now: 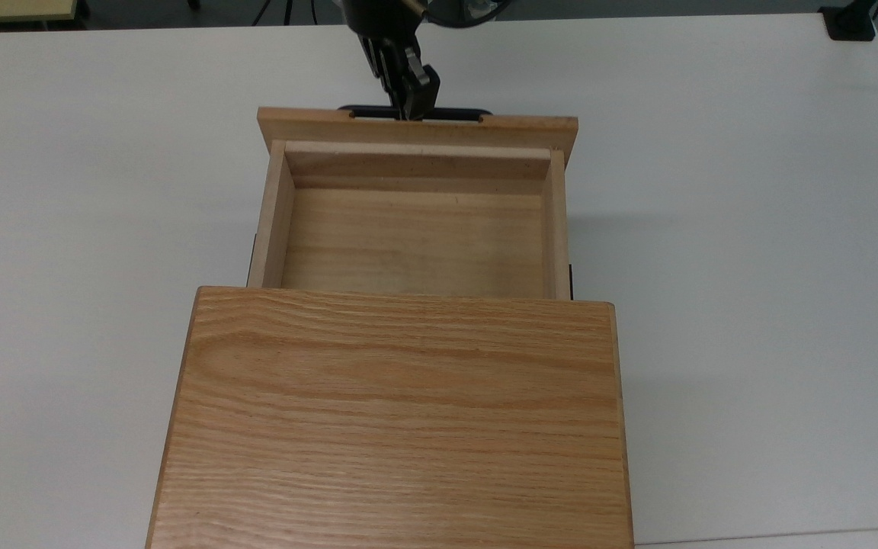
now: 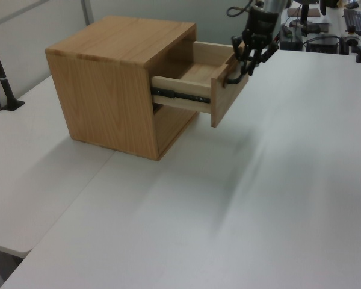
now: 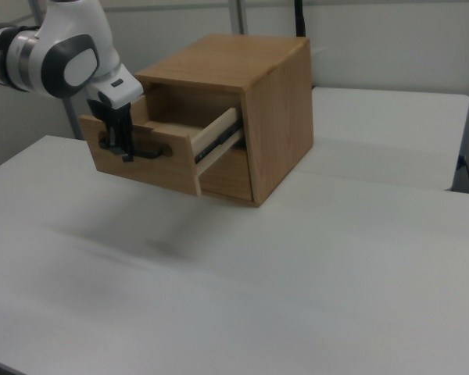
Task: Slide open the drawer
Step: 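Pull the grasped handle straight out away from the cabinet body, then open the gripper, release the handle and lift the gripper away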
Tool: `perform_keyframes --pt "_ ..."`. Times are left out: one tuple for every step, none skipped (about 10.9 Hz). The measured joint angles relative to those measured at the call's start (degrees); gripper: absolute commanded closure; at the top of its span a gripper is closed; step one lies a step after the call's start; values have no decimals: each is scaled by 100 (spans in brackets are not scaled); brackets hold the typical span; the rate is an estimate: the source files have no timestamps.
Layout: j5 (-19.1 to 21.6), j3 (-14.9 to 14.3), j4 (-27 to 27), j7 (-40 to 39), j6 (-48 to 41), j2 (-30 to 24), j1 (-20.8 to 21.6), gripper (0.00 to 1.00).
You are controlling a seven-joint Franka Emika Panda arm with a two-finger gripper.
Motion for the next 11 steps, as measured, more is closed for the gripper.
perform_keyframes --pt "0 0 -176 0 -1 -152 8 66" --pt "0 1 -314 0 -29 -277 17 2" --pt "0 16 -384 -135 -152 -359 32 0" --pt "0 76 -413 -314 -330 -389 83 0" --pt "0 120 -409 -342 -404 -405 108 0" --pt "0 137 -373 -363 -534 -423 109 0" --pt "0 134 -269 -376 -695 -455 84 0" --pt "0 119 -118 -401 -868 -518 43 0" --pt "0 101 43 -438 -974 -609 -6 0" --pt "0 78 178 -449 -1035 -705 -36 0" --pt "0 66 301 -573 -1118 -801 -71 0"
